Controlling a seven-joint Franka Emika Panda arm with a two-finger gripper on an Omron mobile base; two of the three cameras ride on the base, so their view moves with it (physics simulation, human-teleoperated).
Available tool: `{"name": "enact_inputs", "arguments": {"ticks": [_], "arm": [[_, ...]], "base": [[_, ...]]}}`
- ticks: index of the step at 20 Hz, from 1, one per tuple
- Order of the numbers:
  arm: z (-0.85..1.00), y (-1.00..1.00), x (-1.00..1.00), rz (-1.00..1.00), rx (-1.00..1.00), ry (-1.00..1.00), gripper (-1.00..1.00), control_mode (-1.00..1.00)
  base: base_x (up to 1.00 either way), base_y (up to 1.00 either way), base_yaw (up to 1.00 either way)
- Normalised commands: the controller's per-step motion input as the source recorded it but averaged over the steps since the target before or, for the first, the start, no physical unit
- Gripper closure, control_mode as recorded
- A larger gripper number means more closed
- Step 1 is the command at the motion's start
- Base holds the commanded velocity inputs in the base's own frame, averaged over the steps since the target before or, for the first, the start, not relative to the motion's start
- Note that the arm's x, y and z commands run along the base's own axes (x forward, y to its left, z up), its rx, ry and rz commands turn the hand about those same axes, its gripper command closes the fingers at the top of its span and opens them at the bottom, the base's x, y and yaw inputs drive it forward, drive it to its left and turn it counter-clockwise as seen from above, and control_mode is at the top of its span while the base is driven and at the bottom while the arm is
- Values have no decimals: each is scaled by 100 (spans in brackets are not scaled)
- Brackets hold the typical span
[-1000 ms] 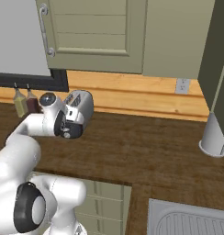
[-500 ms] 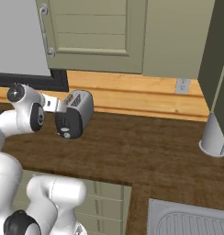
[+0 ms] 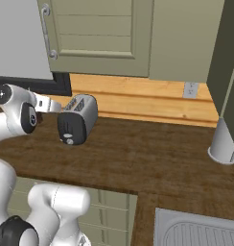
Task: Start the toaster. Once the lever pops up, take the bread to the plate on the dining counter.
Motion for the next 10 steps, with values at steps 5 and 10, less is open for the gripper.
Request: {"name": "enact_inputs", "arguments": {"ticks": [5,10], "arm": [[-8,0,4,0,2,0,-100,-100],[-6,-3,17,0,4,0,-100,-100]], "base": [[0,0,0],[0,0,0]]}}
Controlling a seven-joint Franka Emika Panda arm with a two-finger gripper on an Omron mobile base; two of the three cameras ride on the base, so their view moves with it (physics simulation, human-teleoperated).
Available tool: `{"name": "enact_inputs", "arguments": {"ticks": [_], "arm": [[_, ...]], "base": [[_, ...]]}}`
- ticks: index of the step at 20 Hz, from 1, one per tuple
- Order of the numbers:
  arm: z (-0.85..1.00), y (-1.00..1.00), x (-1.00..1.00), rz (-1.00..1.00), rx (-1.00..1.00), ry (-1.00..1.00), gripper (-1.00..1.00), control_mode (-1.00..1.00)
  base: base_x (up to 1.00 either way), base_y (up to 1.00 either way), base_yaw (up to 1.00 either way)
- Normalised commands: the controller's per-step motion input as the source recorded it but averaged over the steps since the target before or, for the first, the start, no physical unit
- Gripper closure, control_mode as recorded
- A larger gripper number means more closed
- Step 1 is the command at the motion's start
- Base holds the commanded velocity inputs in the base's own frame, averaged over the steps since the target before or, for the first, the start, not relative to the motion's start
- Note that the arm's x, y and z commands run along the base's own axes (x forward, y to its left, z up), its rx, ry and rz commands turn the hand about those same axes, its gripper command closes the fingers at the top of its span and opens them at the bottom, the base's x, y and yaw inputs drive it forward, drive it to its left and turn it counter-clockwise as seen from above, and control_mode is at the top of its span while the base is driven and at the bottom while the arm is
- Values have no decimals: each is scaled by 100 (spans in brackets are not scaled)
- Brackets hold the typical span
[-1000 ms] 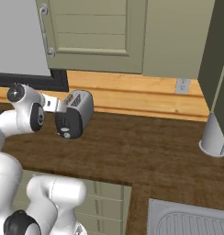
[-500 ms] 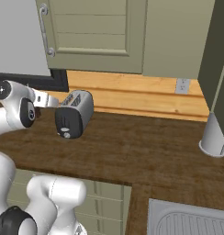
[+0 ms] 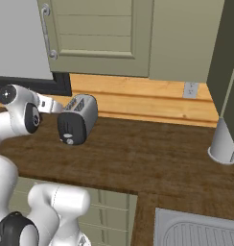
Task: Start the toaster. Once the lever pops up, take the bread to the plate on the dining counter.
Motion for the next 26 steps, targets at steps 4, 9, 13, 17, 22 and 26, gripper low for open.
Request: {"name": "enact_inputs", "arguments": {"ticks": [4,9,13,17,22,26], "arm": [[0,0,39,0,0,0,-100,-100],[-7,0,45,0,0,0,-100,-100],[-16,0,46,0,0,0,-100,-100],[-19,0,42,0,0,0,-100,-100],[-19,0,36,0,0,0,-100,-100],[-19,0,17,0,0,0,-100,-100]], "base": [[0,0,0],[0,0,0],[0,0,0],[0,0,0],[0,0,0],[0,0,0]]}}
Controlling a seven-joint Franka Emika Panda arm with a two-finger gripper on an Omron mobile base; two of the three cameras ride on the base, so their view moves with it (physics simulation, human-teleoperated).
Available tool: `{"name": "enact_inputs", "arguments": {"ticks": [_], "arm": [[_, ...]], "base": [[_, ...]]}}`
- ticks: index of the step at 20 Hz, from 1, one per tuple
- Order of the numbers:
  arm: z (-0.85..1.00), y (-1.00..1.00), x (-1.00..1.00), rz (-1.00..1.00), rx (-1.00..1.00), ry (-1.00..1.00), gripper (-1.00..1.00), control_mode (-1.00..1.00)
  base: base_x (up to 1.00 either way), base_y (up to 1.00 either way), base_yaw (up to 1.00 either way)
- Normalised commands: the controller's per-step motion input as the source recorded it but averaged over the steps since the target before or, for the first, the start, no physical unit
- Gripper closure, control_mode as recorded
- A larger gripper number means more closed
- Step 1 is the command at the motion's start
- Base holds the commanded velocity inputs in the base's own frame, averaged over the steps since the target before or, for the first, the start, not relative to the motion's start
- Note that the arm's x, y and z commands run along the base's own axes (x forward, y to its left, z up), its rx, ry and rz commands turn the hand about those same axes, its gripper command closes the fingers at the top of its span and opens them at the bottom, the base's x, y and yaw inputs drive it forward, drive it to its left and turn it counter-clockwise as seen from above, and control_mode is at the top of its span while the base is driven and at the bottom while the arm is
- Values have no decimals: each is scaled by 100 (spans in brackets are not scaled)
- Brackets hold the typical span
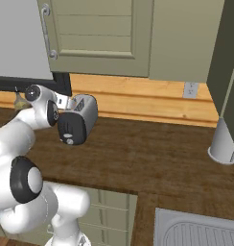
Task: Start the toaster. Once the lever pops up, take the bread to the plate on the dining counter.
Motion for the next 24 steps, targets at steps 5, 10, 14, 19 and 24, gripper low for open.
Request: {"name": "enact_inputs", "arguments": {"ticks": [5,10,14,19,24], "arm": [[-17,5,27,0,0,0,-100,-100],[-12,10,24,3,-2,1,-100,-100],[-12,0,18,8,0,0,-100,-100],[-9,0,23,6,0,0,-100,-100],[-14,-15,26,6,1,0,-100,-100]], "base": [[0,0,0],[0,0,0],[0,0,0],[0,0,0],[0,0,0]]}}
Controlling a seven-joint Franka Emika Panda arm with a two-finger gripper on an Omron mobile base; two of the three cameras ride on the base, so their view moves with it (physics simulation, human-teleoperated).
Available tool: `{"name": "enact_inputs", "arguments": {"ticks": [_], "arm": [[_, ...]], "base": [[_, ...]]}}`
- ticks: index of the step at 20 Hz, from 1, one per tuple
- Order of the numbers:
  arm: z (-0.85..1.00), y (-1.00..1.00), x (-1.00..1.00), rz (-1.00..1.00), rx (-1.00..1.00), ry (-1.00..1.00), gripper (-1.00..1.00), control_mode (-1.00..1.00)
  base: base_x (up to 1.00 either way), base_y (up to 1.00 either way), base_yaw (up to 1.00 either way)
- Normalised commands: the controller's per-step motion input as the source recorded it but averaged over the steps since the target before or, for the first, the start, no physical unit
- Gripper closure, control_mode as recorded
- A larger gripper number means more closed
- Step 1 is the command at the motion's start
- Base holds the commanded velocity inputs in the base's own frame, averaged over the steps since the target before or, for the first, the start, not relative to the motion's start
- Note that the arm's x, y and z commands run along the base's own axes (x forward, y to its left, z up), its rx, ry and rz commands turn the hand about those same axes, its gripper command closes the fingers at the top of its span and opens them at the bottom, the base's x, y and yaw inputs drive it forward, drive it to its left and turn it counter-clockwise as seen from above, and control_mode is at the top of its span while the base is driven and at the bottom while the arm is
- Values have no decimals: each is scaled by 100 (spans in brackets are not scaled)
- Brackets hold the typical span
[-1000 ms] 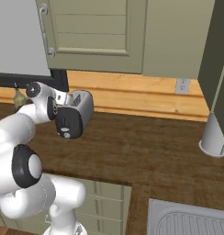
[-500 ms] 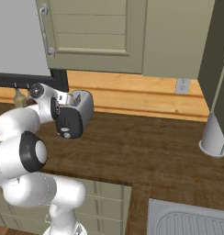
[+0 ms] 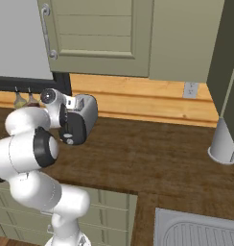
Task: Start the toaster. Once the lever pops up, take the bread to the plate on the dining counter.
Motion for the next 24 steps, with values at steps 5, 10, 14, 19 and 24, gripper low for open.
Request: {"name": "enact_inputs", "arguments": {"ticks": [5,10,14,19,24], "arm": [[-6,0,29,-1,0,0,-100,-100],[-6,0,20,-8,0,0,-100,-100],[0,8,1,-10,0,0,-100,-100],[-2,13,0,-7,0,0,-100,-100],[0,15,0,-1,0,2,-100,-100]], "base": [[0,0,0],[0,0,0],[0,0,0],[0,0,0],[0,0,0]]}}
